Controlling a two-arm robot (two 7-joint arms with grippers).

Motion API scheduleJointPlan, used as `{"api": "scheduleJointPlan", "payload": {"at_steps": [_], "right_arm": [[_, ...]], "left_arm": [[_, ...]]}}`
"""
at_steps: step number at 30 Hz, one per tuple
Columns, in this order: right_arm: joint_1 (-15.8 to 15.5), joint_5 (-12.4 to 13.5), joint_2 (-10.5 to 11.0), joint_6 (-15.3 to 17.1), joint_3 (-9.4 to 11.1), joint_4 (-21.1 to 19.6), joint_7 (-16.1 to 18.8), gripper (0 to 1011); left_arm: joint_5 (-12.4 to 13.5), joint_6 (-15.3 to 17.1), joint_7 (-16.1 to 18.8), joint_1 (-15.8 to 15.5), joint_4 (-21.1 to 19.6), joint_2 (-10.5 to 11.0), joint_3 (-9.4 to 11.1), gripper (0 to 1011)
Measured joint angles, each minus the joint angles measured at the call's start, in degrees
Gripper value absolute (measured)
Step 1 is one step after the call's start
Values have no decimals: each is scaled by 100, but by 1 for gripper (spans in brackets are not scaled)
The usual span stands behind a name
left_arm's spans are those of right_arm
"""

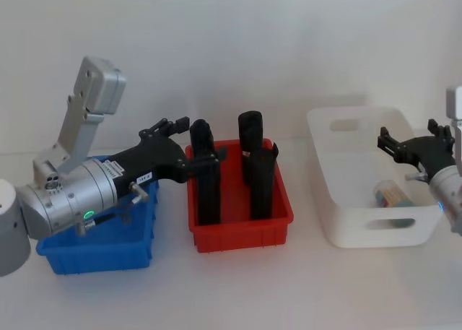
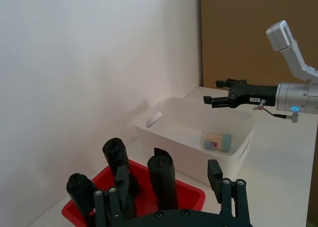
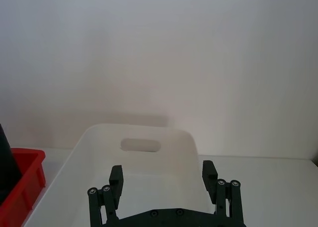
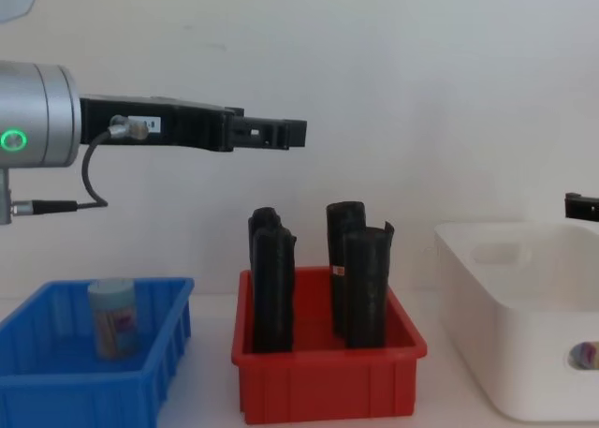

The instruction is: Pick the cotton swabs from the blue box and place them into the white box.

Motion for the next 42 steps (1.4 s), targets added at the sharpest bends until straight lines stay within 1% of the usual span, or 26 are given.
{"api": "scheduleJointPlan", "payload": {"at_steps": [1, 4, 7, 9, 10, 11, 13, 15, 17, 20, 23, 26, 30, 36, 41, 42], "right_arm": [[-38, 5, 5, -5, -1, -44, 11, 1002], [-204, 26, 28, -30, -2, -233, 61, 1002], [-413, 51, 56, -61, -4, -473, 119, 1002], [-501, 63, 68, -75, -4, -576, 144, 1002], [-543, 67, 74, -81, -4, -626, 155, 1002], [-633, 76, 86, -93, -5, -724, 182, 1002], [-674, 82, 92, -100, -5, -774, 192, 1002], [-845, 103, 116, -123, -6, -969, 236, 1002], [-932, 114, 128, -136, -6, -1066, 258, 1002], [-1141, 141, 157, -163, -7, -1303, 315, 1002], [-1268, 157, 175, -183, -8, -1456, 350, 1002], [-1446, 178, 199, -209, -9, -1651, 397, 1002], [-1693, 208, 232, -249, -10, -1941, 464, 1002], [-1989, 245, 272, -294, -12, -2280, 541, 1002], [-2291, 280, 315, -338, -13, -2625, 624, 1002], [-2332, 284, 321, -344, -14, -2673, 635, 1002]], "left_arm": [[34, -53, 111, 33, -11, -9, 28, 1004], [86, -131, 263, 91, -23, -23, 73, 1004], [183, -268, 560, 195, -49, -49, 157, 1004], [216, -326, 674, 235, -61, -60, 192, 1004], [257, -383, 794, 279, -70, -70, 224, 1004], [276, -409, 853, 301, -76, -76, 241, 1004], [310, -460, 960, 339, -85, -85, 271, 1004], [369, -544, 1134, 398, -100, -99, 319, 1004], [427, -626, 1311, 460, -115, -114, 369, 1004], [480, -704, 1477, 521, -129, -129, 418, 1004], [572, -846, 1767, 623, -154, -154, 501, 1004], [629, -930, 1947, 686, -170, -169, 548, 1004], [742, -1095, 2293, 808, -202, -199, 651, 1004], [872, -1287, 2689, 950, -239, -234, 762, 1004], [1011, -1493, 3126, 1103, -278, -271, 886, 1004], [1011, -1493, 3126, 1103, -278, -271, 886, 1004]]}}
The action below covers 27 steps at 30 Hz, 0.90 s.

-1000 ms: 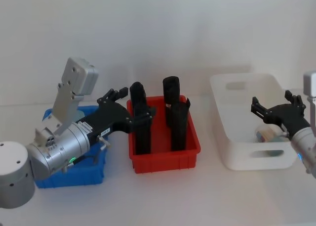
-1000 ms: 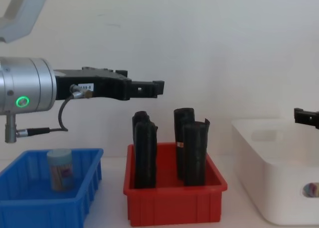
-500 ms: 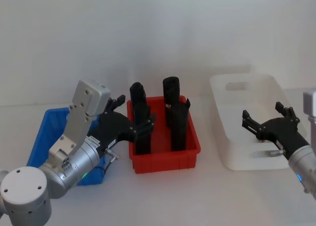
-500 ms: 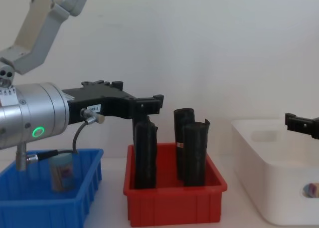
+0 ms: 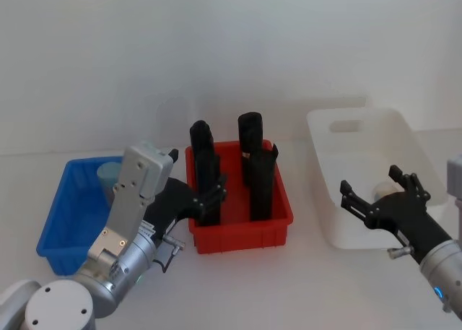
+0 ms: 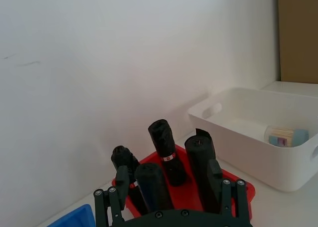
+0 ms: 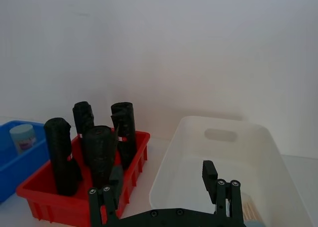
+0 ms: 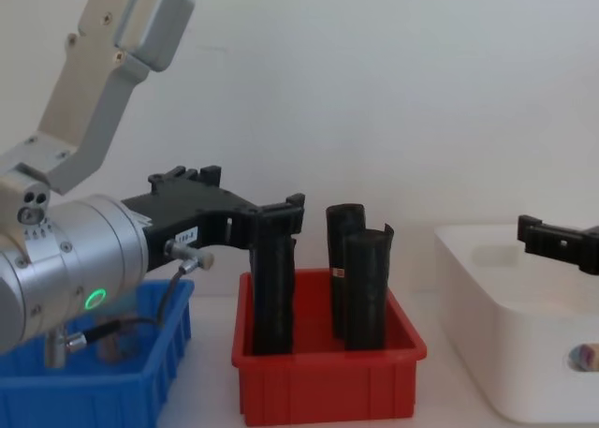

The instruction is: Pick the cotton swabs from the blue box and place them into the white box.

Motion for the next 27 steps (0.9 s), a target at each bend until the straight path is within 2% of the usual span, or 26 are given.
{"api": "scheduleJointPlan", "payload": {"at_steps": [3, 9, 27], "right_arm": [[-178, 20, 24, -24, -1, -204, 47, 1002], [-323, 37, 43, -44, -2, -368, 84, 1002], [-354, 40, 42, -48, -3, -406, 93, 1002]], "left_arm": [[66, -92, 200, 71, -16, -17, 56, 1004], [110, -157, 332, 119, -27, -28, 94, 1004], [115, -168, 352, 121, -28, -26, 98, 1004]]}}
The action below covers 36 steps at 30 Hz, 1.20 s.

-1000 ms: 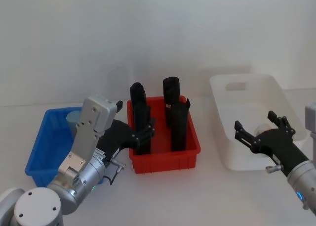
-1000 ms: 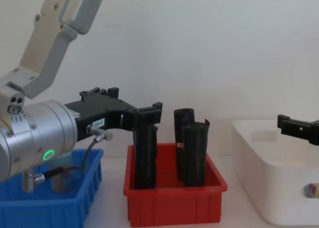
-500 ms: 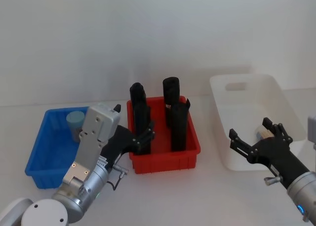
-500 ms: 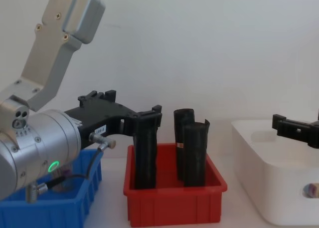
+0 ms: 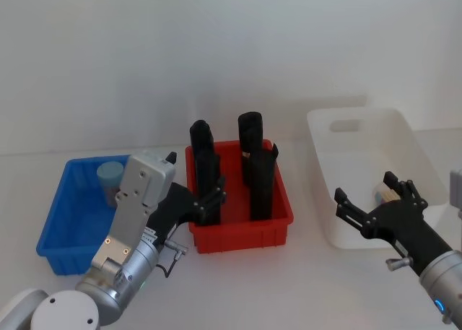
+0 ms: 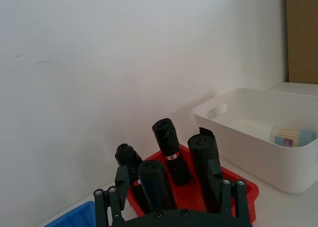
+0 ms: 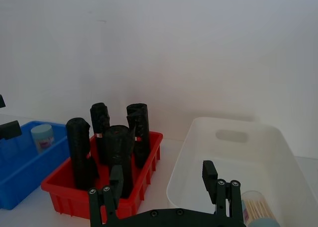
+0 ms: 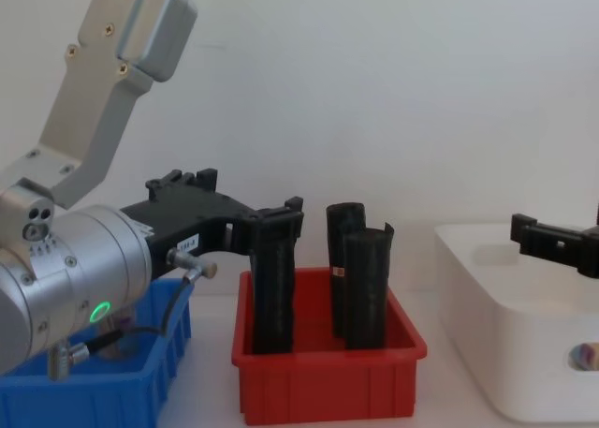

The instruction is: Pick the cotton swabs from the blue box and place them into the white box.

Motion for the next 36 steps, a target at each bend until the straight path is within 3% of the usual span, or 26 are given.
{"api": "scheduleJointPlan", "payload": {"at_steps": [21, 36], "right_arm": [[96, -50, -45, 18, -3, 104, 69, 1002], [914, -433, -432, 34, -115, 1110, 697, 1002]], "left_arm": [[-1, 2, -1, 0, 4, 0, 0, 1004], [-2, 2, -2, 0, 4, 0, 0, 1004]]}}
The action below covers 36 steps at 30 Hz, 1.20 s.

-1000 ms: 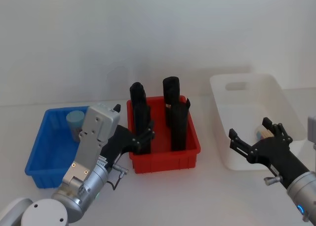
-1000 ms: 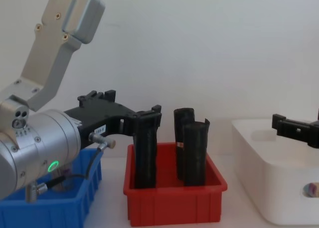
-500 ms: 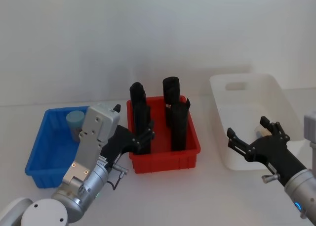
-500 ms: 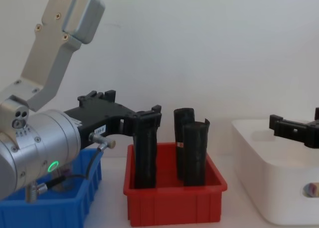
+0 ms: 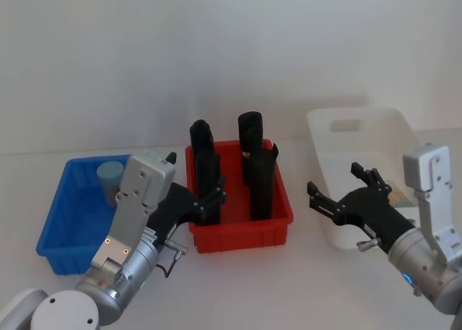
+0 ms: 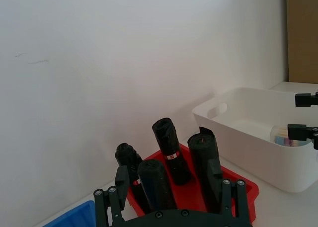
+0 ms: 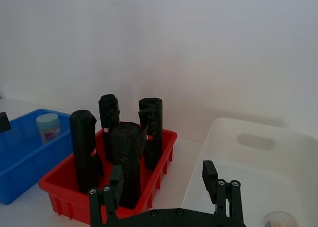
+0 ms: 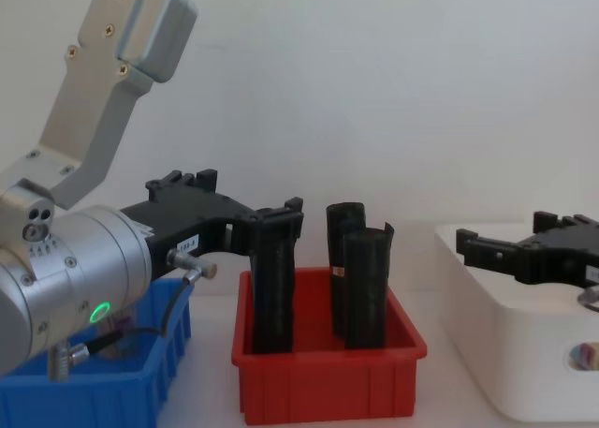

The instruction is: Pick the cotton swabs from the blue box and place them into the white box.

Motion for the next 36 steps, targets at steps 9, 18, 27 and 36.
{"api": "scheduleJointPlan", "payload": {"at_steps": [9, 18, 27, 36], "right_arm": [[634, -251, -303, -108, -110, 816, 500, 1002], [1233, -465, -588, -243, -216, 1652, 919, 1002], [1728, -643, -818, -377, -300, 2404, 1152, 1002], [2120, -748, -976, -501, -329, 3038, 1261, 1002]], "left_arm": [[0, 0, 0, 0, 0, 0, 0, 1004], [0, 0, 0, 0, 0, 0, 0, 1004], [1, 0, 0, 0, 0, 0, 0, 1004], [1, 0, 0, 0, 0, 0, 0, 1004]]}}
